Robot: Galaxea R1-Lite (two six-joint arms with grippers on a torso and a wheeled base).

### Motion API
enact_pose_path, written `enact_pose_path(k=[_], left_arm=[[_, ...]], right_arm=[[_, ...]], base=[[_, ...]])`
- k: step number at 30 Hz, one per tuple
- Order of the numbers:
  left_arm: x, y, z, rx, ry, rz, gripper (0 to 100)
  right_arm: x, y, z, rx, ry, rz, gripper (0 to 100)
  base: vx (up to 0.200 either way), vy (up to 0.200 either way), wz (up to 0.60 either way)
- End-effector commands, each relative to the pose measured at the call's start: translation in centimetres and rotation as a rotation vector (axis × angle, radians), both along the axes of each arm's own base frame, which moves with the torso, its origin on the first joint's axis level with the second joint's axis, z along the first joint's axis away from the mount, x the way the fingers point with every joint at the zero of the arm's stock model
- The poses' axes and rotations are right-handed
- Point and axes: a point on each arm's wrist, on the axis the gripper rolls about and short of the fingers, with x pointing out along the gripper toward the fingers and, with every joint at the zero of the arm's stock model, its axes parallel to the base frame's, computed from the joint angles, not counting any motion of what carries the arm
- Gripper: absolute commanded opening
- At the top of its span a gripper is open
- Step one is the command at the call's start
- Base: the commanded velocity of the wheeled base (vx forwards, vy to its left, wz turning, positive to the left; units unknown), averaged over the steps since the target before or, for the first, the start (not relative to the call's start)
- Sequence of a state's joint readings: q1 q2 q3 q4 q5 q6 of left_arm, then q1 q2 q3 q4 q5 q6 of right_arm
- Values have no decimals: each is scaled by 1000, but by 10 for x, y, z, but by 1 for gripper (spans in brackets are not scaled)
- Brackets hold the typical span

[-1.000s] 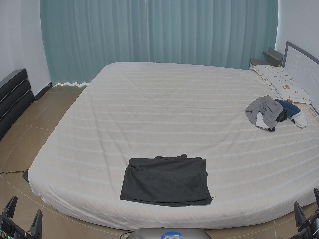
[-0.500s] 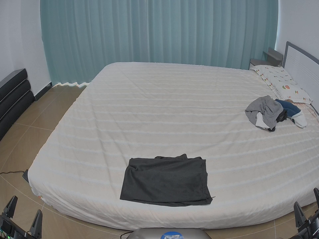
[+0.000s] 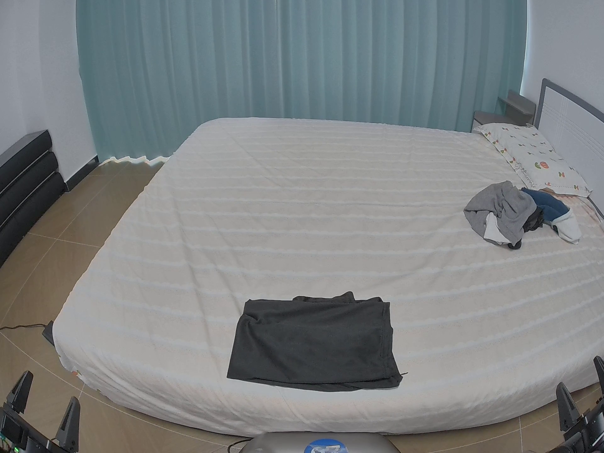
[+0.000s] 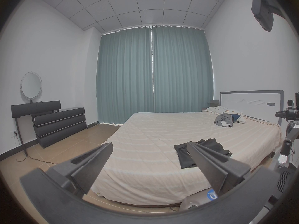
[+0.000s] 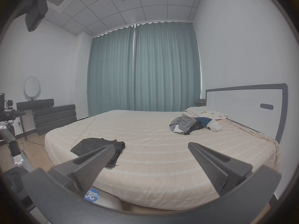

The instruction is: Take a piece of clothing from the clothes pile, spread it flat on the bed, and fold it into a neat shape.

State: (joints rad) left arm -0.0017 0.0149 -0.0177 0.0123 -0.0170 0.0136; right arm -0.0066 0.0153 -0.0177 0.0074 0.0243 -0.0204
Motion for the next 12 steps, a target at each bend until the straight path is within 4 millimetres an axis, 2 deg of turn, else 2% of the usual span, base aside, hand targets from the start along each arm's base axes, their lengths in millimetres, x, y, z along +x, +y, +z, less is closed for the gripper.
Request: enact_pose_path(k=[1,12], left_arm=[[0,0,-4,0,0,0,100],[0,0,-5,0,1,0,100]], right_arm=[[0,0,-4,-1,-1,1,100],[0,0,-4,-1,1,1,100]], base=[[0,0,0],[0,0,0]])
